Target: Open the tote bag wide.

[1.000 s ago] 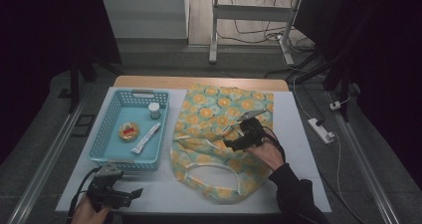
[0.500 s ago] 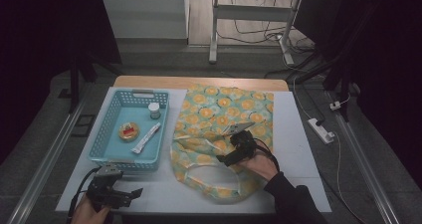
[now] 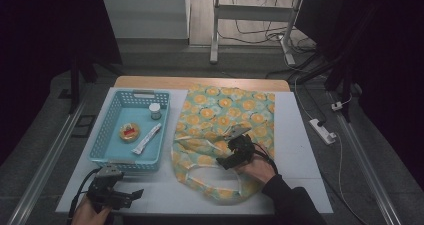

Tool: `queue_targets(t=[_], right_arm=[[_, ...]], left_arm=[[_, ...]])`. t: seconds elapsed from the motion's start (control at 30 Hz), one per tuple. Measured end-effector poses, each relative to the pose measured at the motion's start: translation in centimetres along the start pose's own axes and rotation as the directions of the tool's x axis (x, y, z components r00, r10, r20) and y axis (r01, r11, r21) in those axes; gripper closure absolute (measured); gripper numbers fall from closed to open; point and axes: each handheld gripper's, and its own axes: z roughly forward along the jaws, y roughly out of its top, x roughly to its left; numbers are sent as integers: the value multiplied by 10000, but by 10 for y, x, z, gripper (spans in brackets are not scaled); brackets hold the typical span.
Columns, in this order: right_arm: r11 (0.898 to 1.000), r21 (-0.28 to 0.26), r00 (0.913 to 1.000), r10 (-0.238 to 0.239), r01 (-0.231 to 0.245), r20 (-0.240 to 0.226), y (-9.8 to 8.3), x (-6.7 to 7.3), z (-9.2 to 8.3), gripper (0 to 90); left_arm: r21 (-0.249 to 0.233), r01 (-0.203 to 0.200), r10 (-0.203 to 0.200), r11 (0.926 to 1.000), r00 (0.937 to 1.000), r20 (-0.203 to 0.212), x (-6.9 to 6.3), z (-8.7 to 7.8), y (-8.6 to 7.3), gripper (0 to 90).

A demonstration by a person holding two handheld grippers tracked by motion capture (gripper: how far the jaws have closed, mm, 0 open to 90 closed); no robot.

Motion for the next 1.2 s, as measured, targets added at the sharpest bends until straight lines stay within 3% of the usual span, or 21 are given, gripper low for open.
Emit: queue_targets(t=[0.17, 0.4, 0.67, 0.93, 1.2], right_arm=[[9998, -73, 9997, -179, 178, -152, 1, 1, -2, 134], [9989, -115, 9984, -459, 456, -337, 3, 4, -7, 379], [9978, -29, 9961, -663, 662, -576, 4, 6, -10, 586], [9964, 91, 9942, -835, 843, -675, 6, 7, -12, 871], [9986, -185, 9958, -504, 491, -760, 10, 5, -16, 897]], left_arm=[[36, -4, 4, 10000, 10000, 14, 0, 0, 0, 28], [92, -71, 71, 9999, 10000, 12, 0, 1, 0, 30], [126, -100, 100, 9999, 9999, 22, -1, 1, 0, 33], [142, -120, 119, 9998, 9999, 52, -1, 1, 0, 37], [143, -132, 131, 9998, 9999, 79, -1, 1, 0, 37]])
